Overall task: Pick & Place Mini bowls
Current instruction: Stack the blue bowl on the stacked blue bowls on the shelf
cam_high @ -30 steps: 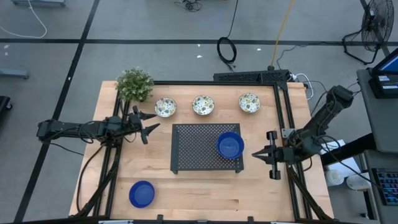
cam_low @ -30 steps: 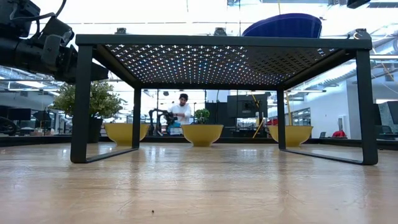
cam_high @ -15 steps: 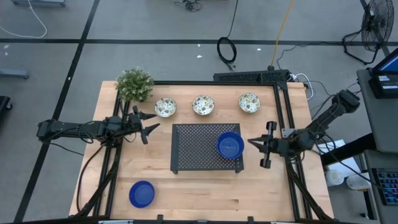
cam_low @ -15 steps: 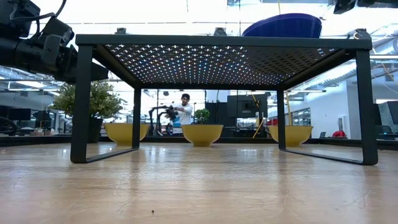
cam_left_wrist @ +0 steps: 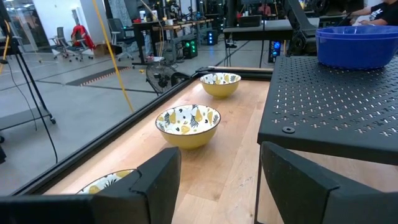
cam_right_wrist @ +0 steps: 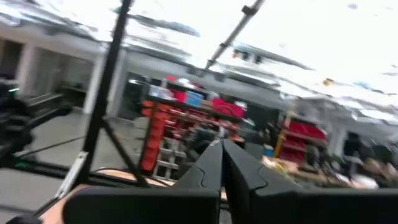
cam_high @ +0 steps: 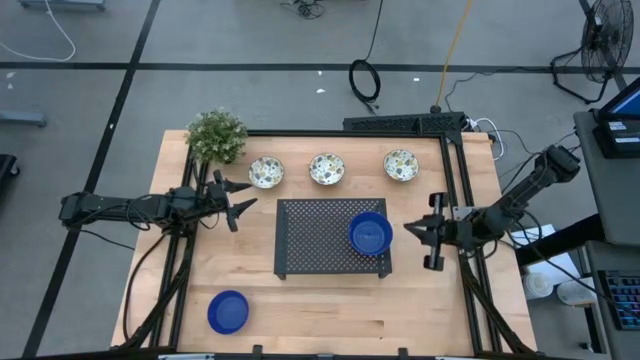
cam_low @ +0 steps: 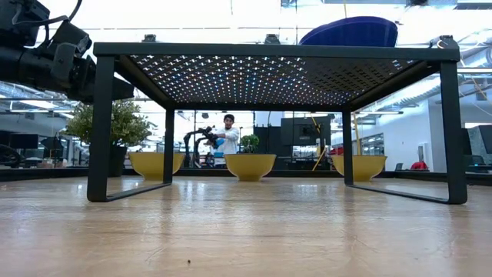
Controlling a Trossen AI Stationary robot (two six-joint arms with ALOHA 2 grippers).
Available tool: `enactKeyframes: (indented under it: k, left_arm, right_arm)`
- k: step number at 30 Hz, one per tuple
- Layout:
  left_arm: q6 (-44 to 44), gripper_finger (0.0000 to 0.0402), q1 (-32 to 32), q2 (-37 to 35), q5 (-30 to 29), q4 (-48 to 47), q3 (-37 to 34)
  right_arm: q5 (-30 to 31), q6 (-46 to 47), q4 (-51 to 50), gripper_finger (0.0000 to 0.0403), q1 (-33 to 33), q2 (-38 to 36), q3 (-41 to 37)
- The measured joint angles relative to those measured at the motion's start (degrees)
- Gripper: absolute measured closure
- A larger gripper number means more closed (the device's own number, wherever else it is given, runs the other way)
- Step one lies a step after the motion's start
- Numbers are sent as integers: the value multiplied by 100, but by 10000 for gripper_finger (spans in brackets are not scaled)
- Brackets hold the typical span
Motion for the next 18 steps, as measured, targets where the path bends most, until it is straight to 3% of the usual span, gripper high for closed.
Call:
enactKeyframes:
  k: [7, 10, 15, 18]
  left_arm:
    - [445, 174, 0, 1, -28, 18, 0]
    - [521, 174, 0, 2, 72, 322, -2]
    - [-1498, 174, 0, 0, 962, 1315, -2]
    - [-2517, 174, 0, 2, 1624, 1435, -2]
  right_arm:
    - [-1098, -1092, 274, 403, 15, -1, 0]
    - [-1219, -1335, 458, 403, 15, -1, 0]
    - [-1211, -1558, 503, 403, -15, 1, 0]
    - [-1209, -1576, 484, 403, -74, 1, 0]
